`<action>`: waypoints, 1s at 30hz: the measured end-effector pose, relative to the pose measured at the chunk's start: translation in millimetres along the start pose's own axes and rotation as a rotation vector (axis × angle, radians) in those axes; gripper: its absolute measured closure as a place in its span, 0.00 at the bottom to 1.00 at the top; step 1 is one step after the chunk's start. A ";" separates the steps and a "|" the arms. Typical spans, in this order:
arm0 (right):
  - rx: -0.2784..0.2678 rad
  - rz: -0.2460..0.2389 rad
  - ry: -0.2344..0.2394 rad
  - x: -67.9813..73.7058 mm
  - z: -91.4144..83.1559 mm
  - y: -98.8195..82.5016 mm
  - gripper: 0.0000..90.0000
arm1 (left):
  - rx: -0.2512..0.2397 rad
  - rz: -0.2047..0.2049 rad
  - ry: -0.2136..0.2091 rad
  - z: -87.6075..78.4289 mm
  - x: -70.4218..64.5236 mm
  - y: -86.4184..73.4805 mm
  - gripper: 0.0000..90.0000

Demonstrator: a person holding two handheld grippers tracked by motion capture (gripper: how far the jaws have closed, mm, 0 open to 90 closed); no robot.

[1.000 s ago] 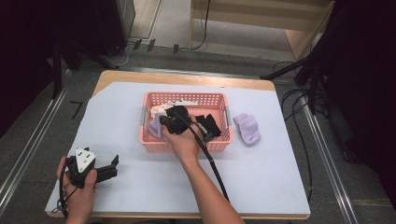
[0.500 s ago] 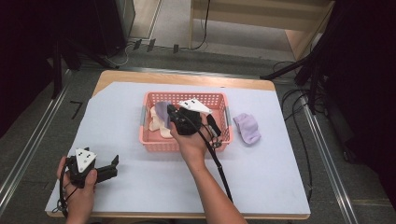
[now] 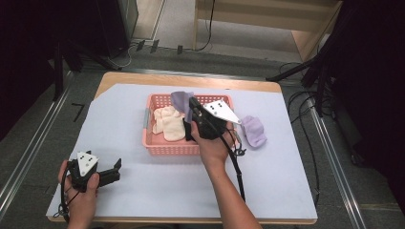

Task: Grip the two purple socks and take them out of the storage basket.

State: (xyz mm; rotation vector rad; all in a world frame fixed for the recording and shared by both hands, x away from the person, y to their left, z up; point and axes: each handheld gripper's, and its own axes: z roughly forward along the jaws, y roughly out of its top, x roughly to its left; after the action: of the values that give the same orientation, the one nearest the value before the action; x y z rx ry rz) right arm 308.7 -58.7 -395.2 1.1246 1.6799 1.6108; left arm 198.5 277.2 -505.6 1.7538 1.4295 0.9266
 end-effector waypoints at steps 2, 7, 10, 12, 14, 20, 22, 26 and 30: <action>-0.026 -0.009 -0.021 -5.6 -4.0 2.4 0.98 | 0.001 0.000 -0.001 -0.2 0.0 0.0 0.01; -0.073 -0.021 -0.061 -17.0 -11.5 6.1 0.98 | 0.000 -0.001 -0.001 -0.2 0.2 0.0 0.01; -0.112 -0.028 -0.100 -28.2 -18.5 10.2 0.98 | 0.000 -0.002 -0.001 -0.2 0.2 -0.1 0.01; -0.131 -0.032 -0.114 -33.3 -22.5 12.4 0.98 | -0.001 -0.003 0.000 -0.1 0.2 -0.1 0.01; -0.144 -0.032 -0.125 -38.7 -26.8 14.3 0.98 | -0.002 -0.003 0.001 0.0 0.3 -0.1 0.01; -0.171 -0.038 -0.182 -59.7 -41.6 17.0 0.98 | 0.002 0.006 0.000 -0.7 1.3 0.0 0.01; -0.174 -0.032 -0.205 -68.4 -47.4 16.7 0.98 | -0.001 0.002 0.000 -0.3 1.0 -0.2 0.01; -0.179 -0.022 -0.255 -87.2 -59.7 13.7 0.98 | 0.000 0.001 0.001 -0.3 1.0 -0.1 0.01; -0.166 -0.008 -0.300 -103.5 -68.4 7.3 0.98 | -0.005 0.000 0.003 0.0 0.9 -0.2 0.01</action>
State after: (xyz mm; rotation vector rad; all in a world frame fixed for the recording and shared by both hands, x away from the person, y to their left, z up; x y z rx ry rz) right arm 304.0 -182.8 -395.5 1.2043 1.3318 1.4625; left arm 198.5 278.2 -505.6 1.7493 1.4283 0.9326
